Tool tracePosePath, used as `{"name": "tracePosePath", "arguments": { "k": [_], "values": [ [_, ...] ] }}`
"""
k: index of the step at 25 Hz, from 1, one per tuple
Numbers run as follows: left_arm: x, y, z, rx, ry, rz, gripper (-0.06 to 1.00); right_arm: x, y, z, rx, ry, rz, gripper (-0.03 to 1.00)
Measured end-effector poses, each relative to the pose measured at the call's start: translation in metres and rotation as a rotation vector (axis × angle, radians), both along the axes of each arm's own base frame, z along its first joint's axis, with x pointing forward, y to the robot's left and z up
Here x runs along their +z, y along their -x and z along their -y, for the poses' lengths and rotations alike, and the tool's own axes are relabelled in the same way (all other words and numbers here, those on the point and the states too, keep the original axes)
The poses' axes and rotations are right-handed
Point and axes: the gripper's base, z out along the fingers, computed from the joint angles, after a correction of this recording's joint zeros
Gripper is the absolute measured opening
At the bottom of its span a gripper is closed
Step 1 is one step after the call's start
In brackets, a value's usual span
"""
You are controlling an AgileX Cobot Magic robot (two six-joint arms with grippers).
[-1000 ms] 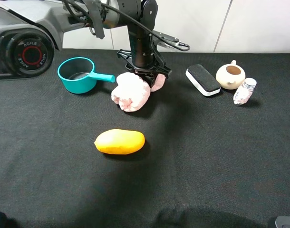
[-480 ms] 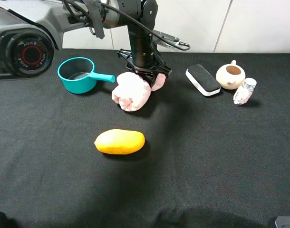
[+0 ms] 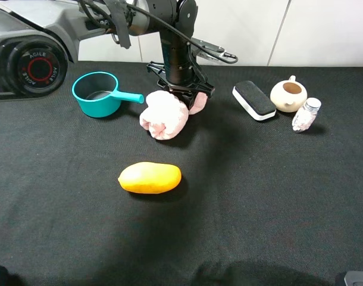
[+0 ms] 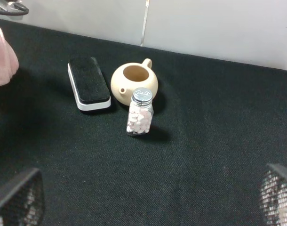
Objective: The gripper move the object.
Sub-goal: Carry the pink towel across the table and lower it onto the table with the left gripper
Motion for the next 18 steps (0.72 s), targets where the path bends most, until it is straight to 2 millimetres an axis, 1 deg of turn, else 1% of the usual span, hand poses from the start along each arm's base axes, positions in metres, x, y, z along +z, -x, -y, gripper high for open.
{"name": "tracePosePath", "arguments": {
  "k": [9,12,18],
  "values": [
    [0.0,0.0002,-0.0001,0.0,-0.001,-0.002,0.56,0.0,0.0,0.0,0.0,0.0,0.0,0.69],
    [-0.0001,0.0004,-0.0003,0.0,-0.004,-0.005,0.59,0.0,0.0,0.0,0.0,0.0,0.0,0.69],
    [-0.0003,0.0015,-0.0012,0.0,-0.013,-0.017,0.7,0.0,0.0,0.0,0.0,0.0,0.0,0.69]
  ]
}}
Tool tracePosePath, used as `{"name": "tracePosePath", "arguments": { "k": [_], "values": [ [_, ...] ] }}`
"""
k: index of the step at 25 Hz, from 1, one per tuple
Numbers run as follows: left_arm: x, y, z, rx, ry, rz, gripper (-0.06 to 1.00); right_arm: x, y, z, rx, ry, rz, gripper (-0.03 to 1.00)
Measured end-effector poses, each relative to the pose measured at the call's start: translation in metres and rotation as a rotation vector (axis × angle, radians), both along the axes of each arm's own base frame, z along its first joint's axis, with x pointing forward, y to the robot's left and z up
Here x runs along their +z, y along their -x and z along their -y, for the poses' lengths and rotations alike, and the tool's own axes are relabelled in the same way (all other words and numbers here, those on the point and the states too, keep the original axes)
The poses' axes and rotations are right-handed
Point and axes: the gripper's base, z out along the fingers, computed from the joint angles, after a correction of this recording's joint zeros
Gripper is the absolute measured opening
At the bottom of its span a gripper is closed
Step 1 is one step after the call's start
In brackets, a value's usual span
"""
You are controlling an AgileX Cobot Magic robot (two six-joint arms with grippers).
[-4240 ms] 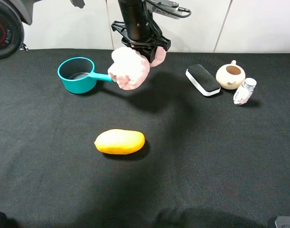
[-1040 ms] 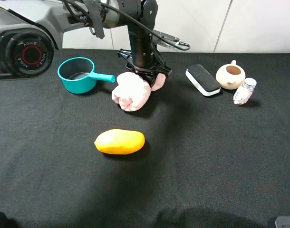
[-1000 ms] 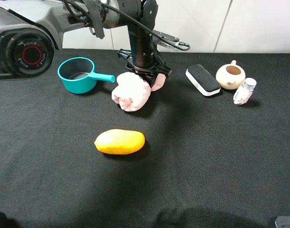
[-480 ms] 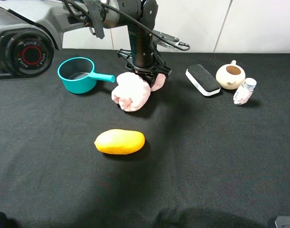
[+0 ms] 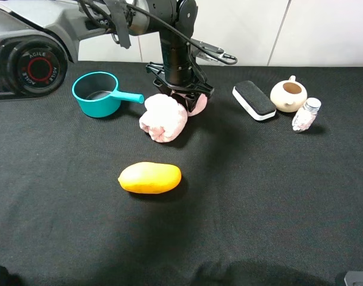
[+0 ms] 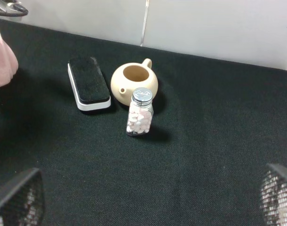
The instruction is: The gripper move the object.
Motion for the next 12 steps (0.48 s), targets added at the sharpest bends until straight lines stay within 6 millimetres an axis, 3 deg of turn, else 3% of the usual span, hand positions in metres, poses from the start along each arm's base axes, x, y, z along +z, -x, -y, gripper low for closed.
{"name": "tracePosePath", "arguments": {
  "k": [12],
  "values": [
    [-0.0001,0.0005,-0.0004,0.0,-0.005,-0.006,0.78,0.0,0.0,0.0,0.0,0.0,0.0,0.69]
  ]
}}
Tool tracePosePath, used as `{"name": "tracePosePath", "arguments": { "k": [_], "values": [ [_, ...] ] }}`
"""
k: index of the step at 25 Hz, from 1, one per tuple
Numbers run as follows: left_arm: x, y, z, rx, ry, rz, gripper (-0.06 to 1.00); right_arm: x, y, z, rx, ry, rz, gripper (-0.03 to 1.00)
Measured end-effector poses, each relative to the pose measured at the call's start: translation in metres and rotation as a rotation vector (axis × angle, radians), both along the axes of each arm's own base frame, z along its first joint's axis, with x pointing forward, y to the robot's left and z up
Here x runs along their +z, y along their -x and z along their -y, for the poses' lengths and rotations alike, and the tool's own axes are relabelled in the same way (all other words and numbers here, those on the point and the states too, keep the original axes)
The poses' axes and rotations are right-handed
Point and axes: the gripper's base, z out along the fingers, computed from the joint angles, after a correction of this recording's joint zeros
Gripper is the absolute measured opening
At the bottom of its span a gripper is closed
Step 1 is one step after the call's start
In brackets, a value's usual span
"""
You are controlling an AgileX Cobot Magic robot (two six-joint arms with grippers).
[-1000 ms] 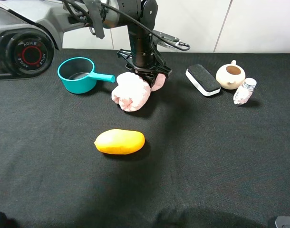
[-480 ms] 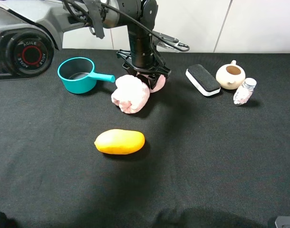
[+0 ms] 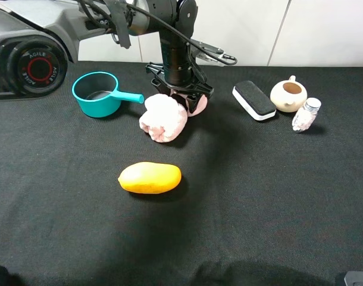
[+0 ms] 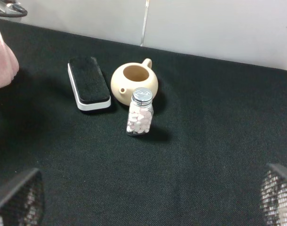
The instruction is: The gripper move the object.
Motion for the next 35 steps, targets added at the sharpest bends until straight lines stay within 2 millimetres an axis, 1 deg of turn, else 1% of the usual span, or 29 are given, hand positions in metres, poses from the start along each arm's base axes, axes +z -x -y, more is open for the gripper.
{"name": "tracePosePath", "arguments": {
  "k": [9,13,19,26,30,35],
  "values": [
    [0.0,0.001,-0.001,0.0,-0.011,-0.014,0.8,0.0,0.0,0.0,0.0,0.0,0.0,0.69],
    [0.009,0.0,0.0,0.0,-0.009,-0.012,0.8,0.0,0.0,0.0,0.0,0.0,0.0,0.69],
    [0.035,-0.005,0.003,0.0,0.012,0.022,0.8,0.0,0.0,0.0,0.0,0.0,0.0,0.69],
    [0.073,-0.012,0.009,0.0,0.091,0.127,0.8,0.0,0.0,0.0,0.0,0.0,0.0,0.69],
    [0.099,-0.011,0.008,-0.002,0.128,0.176,0.8,0.0,0.0,0.0,0.0,0.0,0.0,0.69],
    [0.135,-0.004,0.003,-0.022,0.165,0.235,0.8,0.0,0.0,0.0,0.0,0.0,0.0,0.69]
  ]
}}
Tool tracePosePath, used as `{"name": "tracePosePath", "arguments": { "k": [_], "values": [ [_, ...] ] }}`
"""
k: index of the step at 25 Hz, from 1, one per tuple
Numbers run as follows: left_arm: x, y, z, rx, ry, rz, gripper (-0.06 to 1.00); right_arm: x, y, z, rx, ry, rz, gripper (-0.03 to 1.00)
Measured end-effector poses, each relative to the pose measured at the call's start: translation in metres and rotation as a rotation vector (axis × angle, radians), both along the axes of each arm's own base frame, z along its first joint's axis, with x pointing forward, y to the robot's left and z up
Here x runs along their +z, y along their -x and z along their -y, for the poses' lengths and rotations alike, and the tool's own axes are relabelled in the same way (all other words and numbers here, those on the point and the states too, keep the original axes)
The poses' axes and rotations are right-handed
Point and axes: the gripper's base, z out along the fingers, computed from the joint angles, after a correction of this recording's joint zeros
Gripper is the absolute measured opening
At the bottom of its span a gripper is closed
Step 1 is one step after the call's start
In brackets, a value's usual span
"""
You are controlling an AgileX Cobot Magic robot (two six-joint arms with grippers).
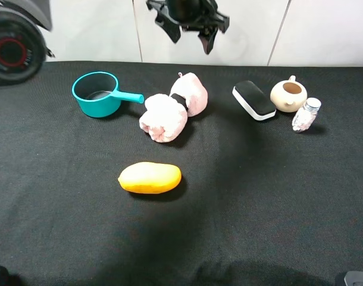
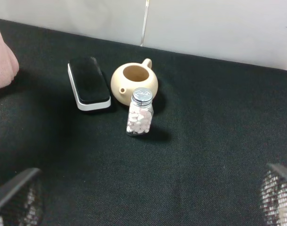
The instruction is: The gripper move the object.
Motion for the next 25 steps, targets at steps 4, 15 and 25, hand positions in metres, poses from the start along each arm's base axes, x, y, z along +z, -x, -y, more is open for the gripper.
{"name": "tracePosePath", "arguments": {
  "k": [4,15,25],
  "values": [
    [0.03,0.007,-0.005,-0.012,0.03,0.049,0.8,0.0,0.0,0.0,0.0,0.0,0.0,0.69],
    [0.064,0.047,-0.05,-0.01,-0.123,0.071,0.8,0.0,0.0,0.0,0.0,0.0,-0.001,0.69],
    [0.079,0.115,-0.121,0.047,-0.215,0.005,0.8,0.0,0.0,0.0,0.0,0.0,-0.001,0.69]
  ]
}}
